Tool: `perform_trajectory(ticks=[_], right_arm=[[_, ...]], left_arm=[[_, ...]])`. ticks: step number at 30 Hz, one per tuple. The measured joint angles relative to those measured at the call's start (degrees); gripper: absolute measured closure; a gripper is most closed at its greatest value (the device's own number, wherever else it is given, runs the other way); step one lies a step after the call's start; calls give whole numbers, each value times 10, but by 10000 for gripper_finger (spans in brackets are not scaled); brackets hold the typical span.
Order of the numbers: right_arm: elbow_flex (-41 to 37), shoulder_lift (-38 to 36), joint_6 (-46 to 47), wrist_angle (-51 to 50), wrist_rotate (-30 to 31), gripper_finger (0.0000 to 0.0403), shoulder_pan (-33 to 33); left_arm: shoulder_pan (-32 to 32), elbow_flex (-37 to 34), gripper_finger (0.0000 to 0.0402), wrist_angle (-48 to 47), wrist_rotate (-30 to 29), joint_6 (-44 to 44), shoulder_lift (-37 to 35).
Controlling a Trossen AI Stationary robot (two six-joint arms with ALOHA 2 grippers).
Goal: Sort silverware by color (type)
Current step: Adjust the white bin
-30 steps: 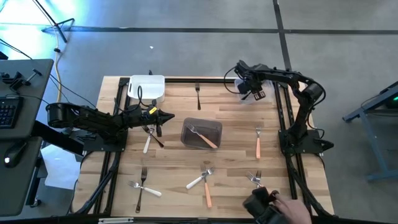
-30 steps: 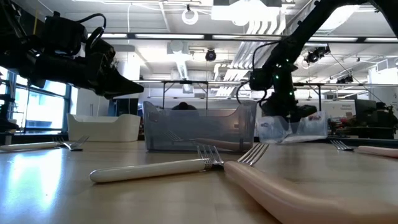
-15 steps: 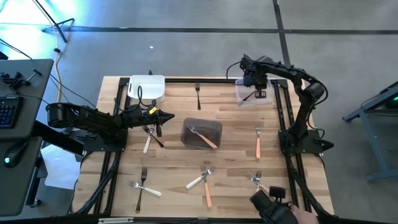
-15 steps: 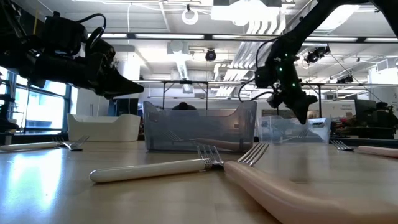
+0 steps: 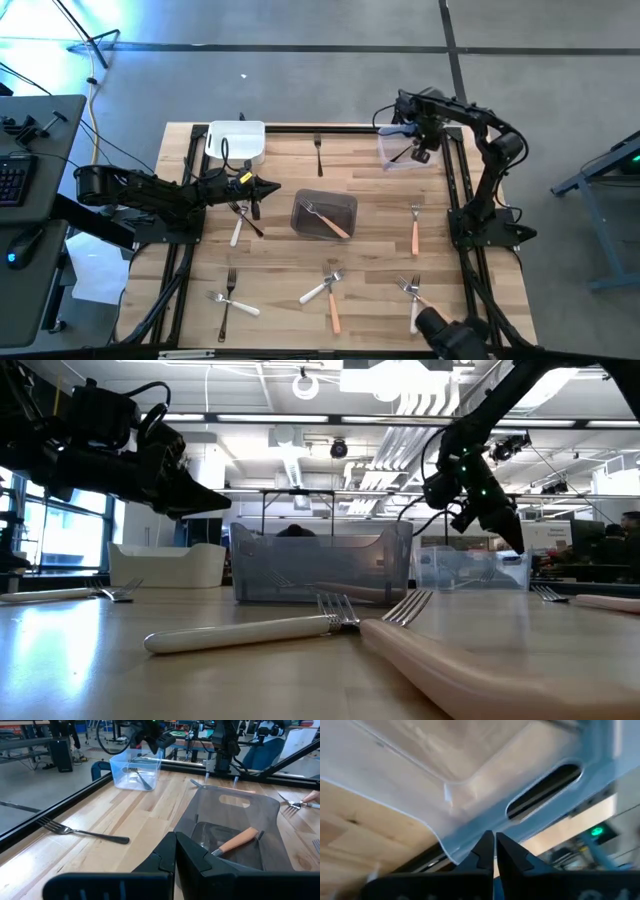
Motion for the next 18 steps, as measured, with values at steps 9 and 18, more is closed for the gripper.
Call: perform_trajectory(ticks=[9, 18], right_arm=[[0, 0, 81, -84, -58, 402, -3], [2, -28, 87, -97, -65, 403, -1]], left_arm=[[0, 0, 401, 0, 1, -4, 0], [0, 0, 401, 0, 2, -6, 0]])
